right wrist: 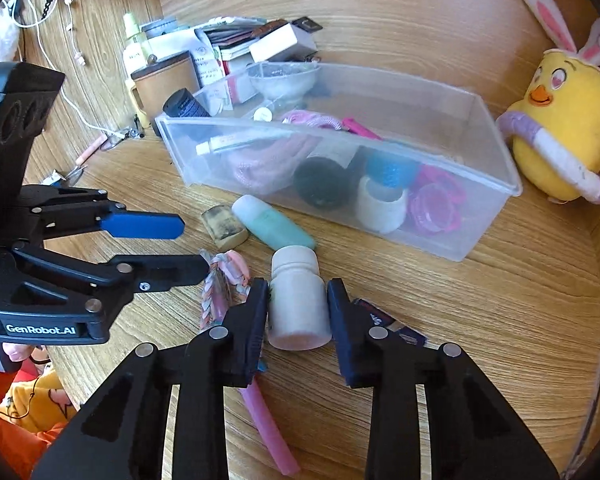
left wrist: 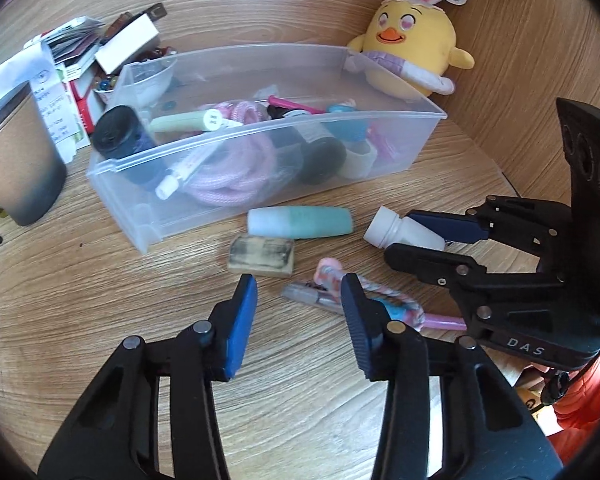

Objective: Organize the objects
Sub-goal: 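Grasp braided cord with left tool while right tool grasps white pill bottle, place both in box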

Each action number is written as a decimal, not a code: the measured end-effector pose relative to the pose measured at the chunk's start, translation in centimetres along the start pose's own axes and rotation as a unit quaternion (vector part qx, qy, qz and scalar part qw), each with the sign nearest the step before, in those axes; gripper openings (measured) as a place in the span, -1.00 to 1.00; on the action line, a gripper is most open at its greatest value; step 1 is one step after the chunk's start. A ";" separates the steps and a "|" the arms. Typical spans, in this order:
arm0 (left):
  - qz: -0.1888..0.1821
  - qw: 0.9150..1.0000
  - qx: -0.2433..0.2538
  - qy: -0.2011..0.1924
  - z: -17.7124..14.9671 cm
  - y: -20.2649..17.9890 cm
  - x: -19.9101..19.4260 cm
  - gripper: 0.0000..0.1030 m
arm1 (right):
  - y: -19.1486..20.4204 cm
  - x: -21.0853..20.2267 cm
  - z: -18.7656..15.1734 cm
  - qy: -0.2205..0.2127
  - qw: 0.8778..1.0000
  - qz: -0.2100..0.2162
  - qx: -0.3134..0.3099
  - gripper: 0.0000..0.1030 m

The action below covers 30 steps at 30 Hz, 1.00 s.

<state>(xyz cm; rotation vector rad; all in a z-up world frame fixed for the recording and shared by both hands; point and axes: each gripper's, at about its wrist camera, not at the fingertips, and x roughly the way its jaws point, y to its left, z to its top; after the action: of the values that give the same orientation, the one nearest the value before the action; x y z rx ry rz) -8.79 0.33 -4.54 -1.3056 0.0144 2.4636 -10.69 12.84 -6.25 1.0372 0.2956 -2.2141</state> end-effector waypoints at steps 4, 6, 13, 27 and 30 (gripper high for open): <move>-0.007 1.000 0.011 0.005 0.5 -0.8 0.7 -0.16 | -1.0 -1.2 -0.2 -0.011 1.000 -0.006 0.014 -0.46; -0.008 1.000 0.016 0.011 0.7 -1.1 1.3 -0.26 | -1.4 -1.6 -0.4 -0.015 1.000 -0.008 0.020 -0.46; -0.035 0.999 0.019 0.029 1.1 -1.4 2.5 -0.70 | -2.5 -2.1 -1.0 -0.022 0.999 -0.004 0.038 -0.46; -0.019 0.999 0.011 -0.030 2.1 -0.7 -1.3 -0.75 | -3.1 -3.4 0.2 -0.054 0.997 0.001 0.055 -0.46; -0.015 0.999 0.006 -0.049 2.9 -0.5 -2.2 -0.75 | -3.2 -3.8 1.0 -0.066 0.996 0.000 0.057 -0.46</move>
<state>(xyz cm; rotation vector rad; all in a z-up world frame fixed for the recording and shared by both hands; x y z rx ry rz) -9.86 0.63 -1.05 -1.1712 -0.0151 2.4941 -11.60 16.66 -2.98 0.9447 0.1127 -2.3100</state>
